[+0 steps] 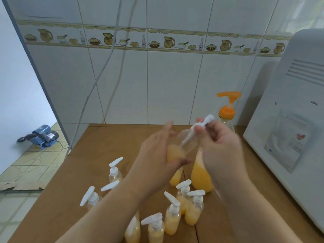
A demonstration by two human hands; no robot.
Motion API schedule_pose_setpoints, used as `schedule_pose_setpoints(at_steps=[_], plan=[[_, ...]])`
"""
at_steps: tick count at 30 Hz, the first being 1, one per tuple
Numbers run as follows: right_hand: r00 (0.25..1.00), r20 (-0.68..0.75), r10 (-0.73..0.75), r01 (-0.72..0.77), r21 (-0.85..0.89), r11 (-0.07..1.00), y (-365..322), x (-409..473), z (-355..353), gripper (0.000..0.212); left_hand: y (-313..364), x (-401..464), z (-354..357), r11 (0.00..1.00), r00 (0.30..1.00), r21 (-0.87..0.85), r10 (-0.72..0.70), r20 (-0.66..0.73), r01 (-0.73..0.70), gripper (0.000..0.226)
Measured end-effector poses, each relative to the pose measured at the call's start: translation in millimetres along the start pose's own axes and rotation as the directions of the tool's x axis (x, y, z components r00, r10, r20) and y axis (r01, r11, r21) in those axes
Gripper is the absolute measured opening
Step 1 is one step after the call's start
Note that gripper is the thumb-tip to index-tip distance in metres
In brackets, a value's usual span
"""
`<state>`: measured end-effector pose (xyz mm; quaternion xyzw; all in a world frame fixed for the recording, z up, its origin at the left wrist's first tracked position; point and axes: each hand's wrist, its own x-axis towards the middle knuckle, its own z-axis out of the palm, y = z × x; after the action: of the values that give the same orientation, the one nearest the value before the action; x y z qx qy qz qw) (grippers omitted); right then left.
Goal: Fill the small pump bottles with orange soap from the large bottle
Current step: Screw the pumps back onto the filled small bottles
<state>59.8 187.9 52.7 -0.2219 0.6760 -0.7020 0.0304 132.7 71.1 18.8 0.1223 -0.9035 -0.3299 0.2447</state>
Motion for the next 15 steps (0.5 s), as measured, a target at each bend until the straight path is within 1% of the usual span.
schedule_pose_setpoints(at_steps=[1, 2, 3, 4, 5, 6, 8, 9, 11, 13, 15], plan=[[0.998, -0.045, -0.041, 0.041, 0.002, 0.999, -4.6, 1.7, -8.3, 0.011, -3.5, 5.5, -4.5, 0.999, 0.999, -0.001, -0.036, 0.031, 0.036, 0.098], [0.993, -0.091, -0.076, 0.077, 0.004, 0.997, -8.3, 3.3, -17.8, 0.01, -8.7, 11.2, -7.8, 0.996, 0.994, -0.012, -0.091, 0.054, 0.091, 0.1], [0.985, -0.133, -0.107, 0.108, 0.004, 0.994, -11.0, 4.5, -27.6, 0.009, -15.9, 16.5, -9.2, 0.987, 0.986, -0.037, -0.153, 0.069, 0.156, 0.096], [0.976, -0.168, -0.136, 0.136, -0.012, 0.991, -11.9, 5.3, -37.3, 0.009, -24.6, 21.1, -8.8, 0.971, 0.972, -0.072, -0.22, 0.082, 0.226, 0.088], [0.968, -0.191, -0.165, 0.157, -0.053, 0.986, -11.1, 5.7, -47.2, 0.01, -34.4, 25.7, -6.1, 0.947, 0.95, -0.103, -0.294, 0.105, 0.304, 0.077], [0.961, -0.204, -0.188, 0.165, -0.124, 0.978, -7.7, 5.9, -56.3, 0.011, -43.5, 29.6, -2.4, 0.921, 0.922, -0.101, -0.362, 0.14, 0.377, 0.069], [0.956, -0.207, -0.206, 0.134, -0.317, 0.939, 4.7, 3.6, -71.0, 0.012, -59.7, 37.5, 9.1, 0.889, 0.859, 0.036, -0.451, 0.244, 0.456, 0.069], [0.961, -0.203, -0.188, 0.096, -0.392, 0.915, 14.3, 0.6, -76.9, 0.011, -65.2, 41.3, 15.9, 0.879, 0.825, 0.127, -0.475, 0.306, 0.459, 0.072], [0.977, -0.188, -0.101, 0.006, -0.446, 0.895, 35.6, -8.3, -84.0, 0.012, -71.7, 50.4, 30.6, 0.861, 0.765, 0.236, -0.508, 0.396, 0.45, 0.076], [0.986, -0.168, 0.012, -0.09, -0.461, 0.883, 60.0, -18.0, -85.7, 0.013, -77.2, 60.1, 44.7, 0.854, 0.737, 0.236, -0.52, 0.433, 0.464, 0.073], [0.983, -0.145, 0.117, -0.173, -0.478, 0.861, 85.1, -27.1, -85.7, 0.017, -81.9, 68.2, 55.0, 0.853, 0.745, 0.223, -0.52, 0.417, 0.471, 0.069]])
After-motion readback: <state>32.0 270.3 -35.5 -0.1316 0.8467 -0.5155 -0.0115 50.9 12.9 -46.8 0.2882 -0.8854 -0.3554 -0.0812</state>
